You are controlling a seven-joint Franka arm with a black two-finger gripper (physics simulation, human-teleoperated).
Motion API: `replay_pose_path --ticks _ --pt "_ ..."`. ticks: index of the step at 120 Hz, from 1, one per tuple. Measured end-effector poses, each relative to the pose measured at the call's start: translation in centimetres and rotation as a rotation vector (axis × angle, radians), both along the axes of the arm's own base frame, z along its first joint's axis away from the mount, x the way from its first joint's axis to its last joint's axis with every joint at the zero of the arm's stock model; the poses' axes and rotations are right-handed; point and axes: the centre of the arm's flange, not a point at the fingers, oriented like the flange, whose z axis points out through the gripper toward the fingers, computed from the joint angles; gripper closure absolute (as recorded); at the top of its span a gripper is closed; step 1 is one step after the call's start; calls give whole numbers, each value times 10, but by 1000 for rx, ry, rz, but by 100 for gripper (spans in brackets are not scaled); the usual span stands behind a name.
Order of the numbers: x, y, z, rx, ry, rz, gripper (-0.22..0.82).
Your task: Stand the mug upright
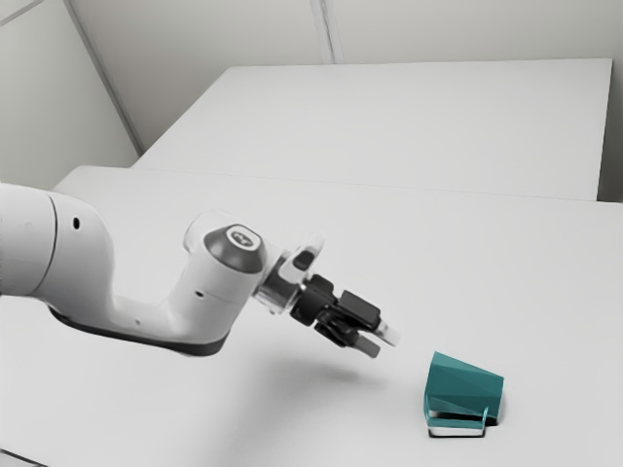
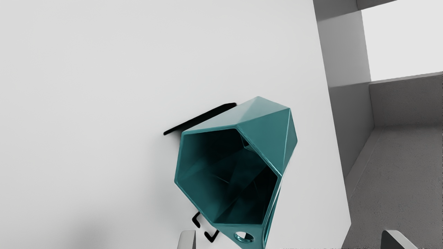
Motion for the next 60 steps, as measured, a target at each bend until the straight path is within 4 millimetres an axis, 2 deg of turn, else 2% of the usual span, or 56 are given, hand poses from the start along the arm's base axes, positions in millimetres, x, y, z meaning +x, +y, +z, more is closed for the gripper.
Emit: replay_pose_path --ticks 22,47,60 --pt "-5 -13 -10 -41 7 10 3" --pt "0 -5 -25 -85 3 62 3" --pt "-1 -8 -31 -108 -9 70 3"
